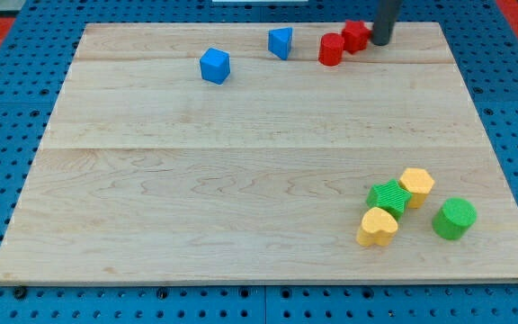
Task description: Push the red star into the blue triangle
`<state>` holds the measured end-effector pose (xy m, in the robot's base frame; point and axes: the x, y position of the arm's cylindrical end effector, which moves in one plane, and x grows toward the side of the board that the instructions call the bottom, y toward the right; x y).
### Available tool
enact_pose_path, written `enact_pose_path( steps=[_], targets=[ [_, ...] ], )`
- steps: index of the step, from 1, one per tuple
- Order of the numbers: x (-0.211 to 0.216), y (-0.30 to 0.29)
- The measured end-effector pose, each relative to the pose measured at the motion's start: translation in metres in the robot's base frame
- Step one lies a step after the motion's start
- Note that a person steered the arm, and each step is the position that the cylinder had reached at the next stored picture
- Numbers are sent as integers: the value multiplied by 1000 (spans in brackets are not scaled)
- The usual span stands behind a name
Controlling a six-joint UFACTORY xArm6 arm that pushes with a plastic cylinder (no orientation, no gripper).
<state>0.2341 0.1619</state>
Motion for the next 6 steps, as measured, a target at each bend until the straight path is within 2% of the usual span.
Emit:
enact_pose_path(
  steps=[1,2,3,4,6],
  targets=[
    [0,-34],
    [-21,0],
    [-43,3],
    [-42,-4],
    [-42,-106]
  ],
)
